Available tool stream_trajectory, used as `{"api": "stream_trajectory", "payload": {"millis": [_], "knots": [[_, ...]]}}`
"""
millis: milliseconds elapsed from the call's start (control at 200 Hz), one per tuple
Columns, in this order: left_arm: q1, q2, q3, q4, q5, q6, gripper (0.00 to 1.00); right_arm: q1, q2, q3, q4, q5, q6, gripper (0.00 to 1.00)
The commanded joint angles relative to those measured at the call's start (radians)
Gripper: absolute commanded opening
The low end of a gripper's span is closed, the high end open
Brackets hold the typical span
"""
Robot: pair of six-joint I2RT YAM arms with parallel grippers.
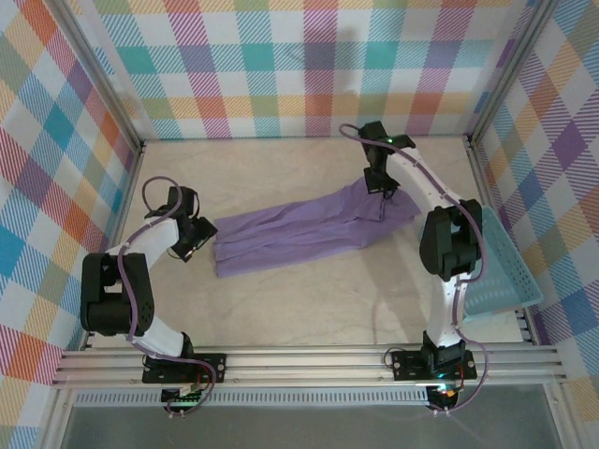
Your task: Fold the inside-out t-shirt
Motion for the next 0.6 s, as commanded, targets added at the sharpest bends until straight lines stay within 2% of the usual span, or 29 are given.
{"api": "stream_trajectory", "payload": {"millis": [0,155,280,455,595], "knots": [[-0.041,0.045,-0.029,0.017,0.009,0.024,0.70,0.075,0.054,0.117,-0.113,0.086,-0.045,0.00],[-0.092,0.075,-0.055,0.071,0.030,0.012,0.62,0.180,0.143,0.288,-0.248,0.093,-0.023,0.00],[-0.117,0.085,-0.080,0.112,0.051,0.001,0.52,0.270,0.228,0.452,-0.357,0.037,0.009,0.00],[-0.149,0.079,-0.123,0.162,0.056,-0.019,0.44,0.360,0.338,0.669,-0.444,-0.080,0.081,0.00],[-0.168,0.057,-0.186,0.241,0.079,-0.048,0.40,0.391,0.338,0.672,-0.395,-0.239,0.156,0.01]]}}
